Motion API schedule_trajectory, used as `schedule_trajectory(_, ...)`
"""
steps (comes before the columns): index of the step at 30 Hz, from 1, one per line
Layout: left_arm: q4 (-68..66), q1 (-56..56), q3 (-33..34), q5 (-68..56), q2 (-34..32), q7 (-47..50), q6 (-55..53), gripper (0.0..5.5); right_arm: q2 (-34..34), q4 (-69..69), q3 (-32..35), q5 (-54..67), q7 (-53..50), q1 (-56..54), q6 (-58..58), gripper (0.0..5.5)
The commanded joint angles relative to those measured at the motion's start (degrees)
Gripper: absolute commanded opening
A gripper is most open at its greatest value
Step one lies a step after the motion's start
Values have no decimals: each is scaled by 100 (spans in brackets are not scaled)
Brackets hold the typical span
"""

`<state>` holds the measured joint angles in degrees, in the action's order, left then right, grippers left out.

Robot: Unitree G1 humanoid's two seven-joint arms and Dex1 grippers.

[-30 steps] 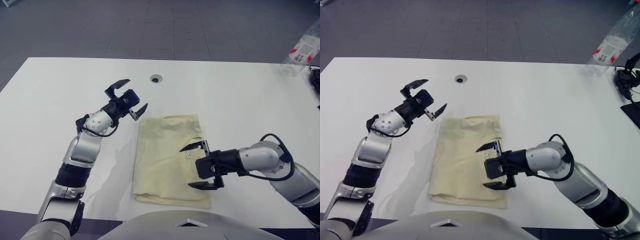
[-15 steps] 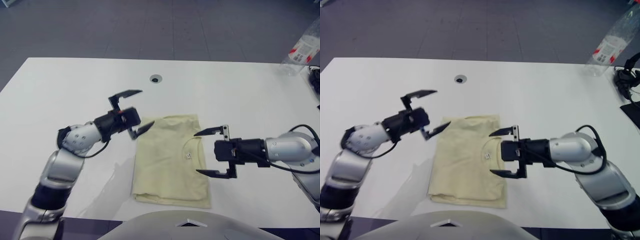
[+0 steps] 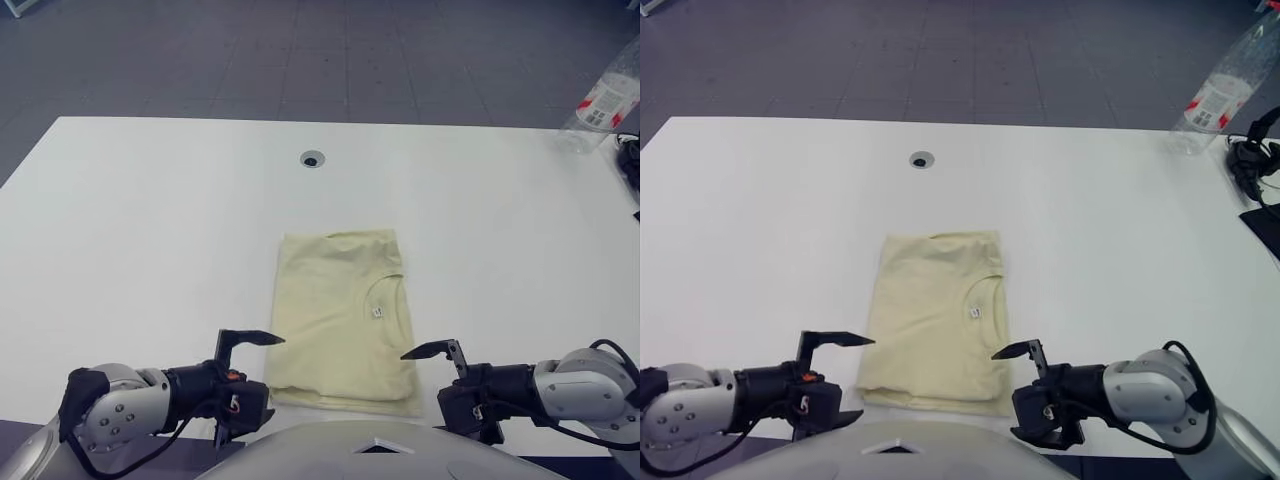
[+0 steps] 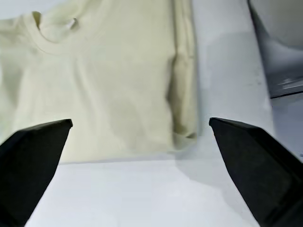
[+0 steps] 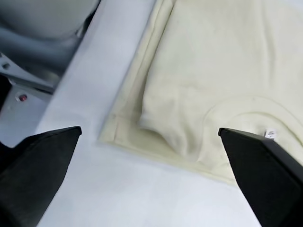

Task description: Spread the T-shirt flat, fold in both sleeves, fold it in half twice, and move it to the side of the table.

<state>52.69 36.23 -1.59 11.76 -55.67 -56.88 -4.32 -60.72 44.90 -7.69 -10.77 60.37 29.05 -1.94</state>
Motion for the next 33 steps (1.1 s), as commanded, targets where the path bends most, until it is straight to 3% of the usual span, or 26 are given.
schedule_trajectory(1,-110,-91,-186,232,-20,51,91,538,123,-137,-406,-605,-170,-155,136,540)
schedule_trajectory(9,-170,-18,-184,379,0,111,69,538,301,-341,-1000,-1340,-173,-560,-38,540)
schedule_trajectory(16,-246,-10,-355,500,-5,73,97,540,236,-298,-968,-1178,-144,-572,-69,435)
schedule_trajectory(33,-896,-674,-1282,1163,80,148,360,248,264,-315,-927,-1190,-239,-541,-151,161)
